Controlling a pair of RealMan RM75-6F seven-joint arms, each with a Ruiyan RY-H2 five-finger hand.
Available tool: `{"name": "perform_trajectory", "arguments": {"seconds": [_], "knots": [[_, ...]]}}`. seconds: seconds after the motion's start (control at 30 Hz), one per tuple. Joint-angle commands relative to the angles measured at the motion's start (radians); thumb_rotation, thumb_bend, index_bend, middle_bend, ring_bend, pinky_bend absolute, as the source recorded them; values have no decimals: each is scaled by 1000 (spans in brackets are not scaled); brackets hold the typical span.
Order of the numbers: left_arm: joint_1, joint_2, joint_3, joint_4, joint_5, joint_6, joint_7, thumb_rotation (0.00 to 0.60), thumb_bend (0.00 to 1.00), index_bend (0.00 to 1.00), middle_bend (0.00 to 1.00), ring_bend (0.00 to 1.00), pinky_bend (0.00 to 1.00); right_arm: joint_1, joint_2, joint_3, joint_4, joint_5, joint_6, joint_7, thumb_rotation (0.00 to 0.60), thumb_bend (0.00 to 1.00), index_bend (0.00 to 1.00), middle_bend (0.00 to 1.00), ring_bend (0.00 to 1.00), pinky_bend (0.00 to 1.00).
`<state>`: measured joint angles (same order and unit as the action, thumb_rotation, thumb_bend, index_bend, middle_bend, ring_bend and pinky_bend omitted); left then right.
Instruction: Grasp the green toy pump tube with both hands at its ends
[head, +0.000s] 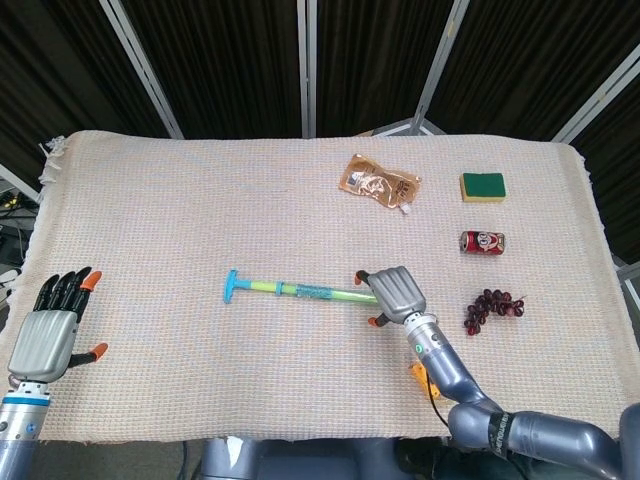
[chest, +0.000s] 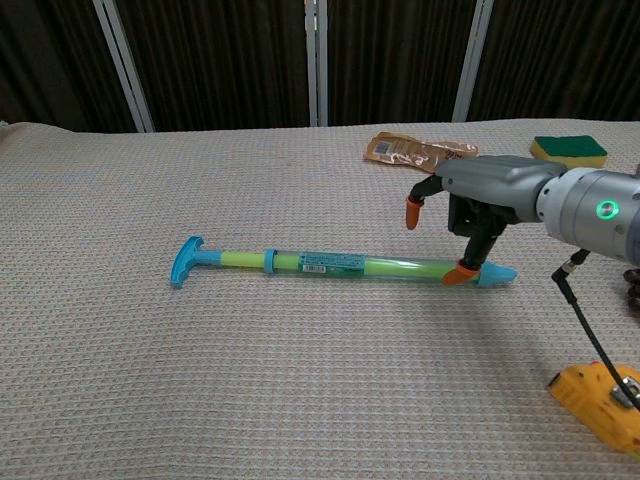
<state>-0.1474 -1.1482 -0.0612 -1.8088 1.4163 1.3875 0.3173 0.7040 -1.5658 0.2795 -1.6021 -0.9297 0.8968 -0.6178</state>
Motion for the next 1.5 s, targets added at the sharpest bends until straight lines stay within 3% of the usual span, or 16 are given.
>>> {"name": "perform_trajectory", "arguments": {"seconds": [0.03, 0.27, 0.8, 1.13, 1.23, 1.3, 1.37, 1.43, 1.5], "knots": [[-1, 0, -1, 1, -4, -1, -2, 600, 0, 0, 0, 0, 0, 53, -78, -3, 64, 76, 44, -86, 600, 33, 387, 1000, 1000, 1000], [-6, -2, 1, 5, -14, -8, 0, 600, 0, 0, 0, 0, 0, 96, -157, -26, 166, 118, 97, -158, 600, 60, 404, 1000, 1000, 1000], [-15, -13, 2, 16, -39, -17, 12, 600, 0, 0, 0, 0, 0, 110, -220, -57, 273, 131, 91, -116, 600, 120, 453, 1000, 1000, 1000], [-35, -26, -2, 24, -59, -43, 37, 600, 0, 0, 17, 12, 18, 100, -214, -80, 306, 88, 80, -66, 600, 288, 629, 1000, 1000, 1000], [-61, -47, -24, 41, -67, -57, 47, 600, 0, 0, 246, 240, 262, 98, -206, -81, 299, 79, 81, -54, 600, 330, 643, 1000, 1000, 1000], [-92, -72, -41, 66, -74, -89, 44, 600, 0, 0, 438, 446, 521, 96, -200, -82, 289, 80, 83, -54, 600, 352, 649, 1000, 1000, 1000], [-134, -101, -61, 101, -75, -135, 28, 600, 28, 6, 555, 561, 687, 94, -194, -81, 276, 90, 84, -58, 600, 370, 653, 1000, 1000, 1000], [-176, -129, -76, 137, -69, -182, 6, 600, 106, 68, 653, 651, 808, 93, -189, -80, 265, 99, 87, -64, 600, 381, 655, 1000, 1000, 1000], [-229, -168, -95, 186, -55, -234, -30, 600, 196, 197, 729, 718, 901, 94, -185, -79, 253, 109, 94, -76, 600, 387, 657, 1000, 1000, 1000]]}}
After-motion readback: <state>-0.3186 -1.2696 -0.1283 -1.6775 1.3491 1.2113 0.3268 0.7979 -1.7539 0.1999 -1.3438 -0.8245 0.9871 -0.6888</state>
